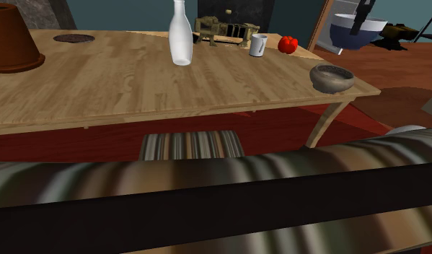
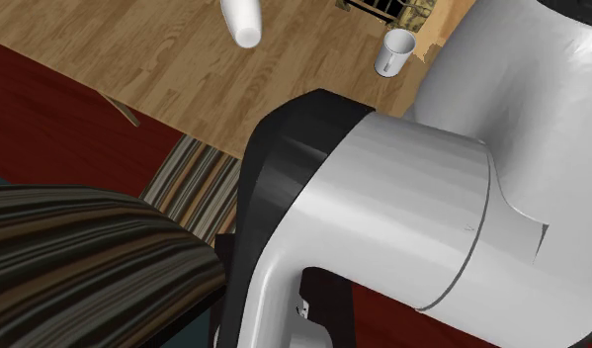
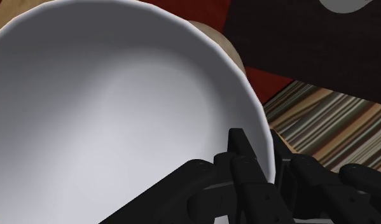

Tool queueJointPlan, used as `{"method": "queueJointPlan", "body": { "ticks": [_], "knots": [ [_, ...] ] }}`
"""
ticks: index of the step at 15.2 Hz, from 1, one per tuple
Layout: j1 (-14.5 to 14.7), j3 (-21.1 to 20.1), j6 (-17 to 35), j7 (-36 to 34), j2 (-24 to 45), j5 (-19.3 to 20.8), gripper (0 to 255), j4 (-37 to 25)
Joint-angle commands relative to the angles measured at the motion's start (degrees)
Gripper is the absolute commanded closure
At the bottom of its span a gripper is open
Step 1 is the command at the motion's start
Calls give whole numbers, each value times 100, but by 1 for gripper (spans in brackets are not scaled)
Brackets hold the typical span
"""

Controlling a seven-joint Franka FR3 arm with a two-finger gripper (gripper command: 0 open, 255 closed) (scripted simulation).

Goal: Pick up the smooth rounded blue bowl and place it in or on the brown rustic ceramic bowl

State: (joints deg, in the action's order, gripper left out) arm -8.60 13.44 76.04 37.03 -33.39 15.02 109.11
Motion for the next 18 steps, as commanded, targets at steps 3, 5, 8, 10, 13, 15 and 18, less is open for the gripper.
{"method": "queueJointPlan", "body": {
  "ticks": [3,5,8,10,13,15,18],
  "knots": [
    [-14,27,282,-48,-151,29,255,430],
    [-21,38,422,-76,-221,43,255,641],
    [-31,57,630,-118,-317,64,255,948],
    [-38,71,769,-144,-376,80,255,1146],
    [-49,94,977,-183,-456,104,255,1436],
    [-52,101,1032,-193,-476,111,255,1512],
    [-52,101,1032,-193,-475,111,255,1511]
  ]
}}
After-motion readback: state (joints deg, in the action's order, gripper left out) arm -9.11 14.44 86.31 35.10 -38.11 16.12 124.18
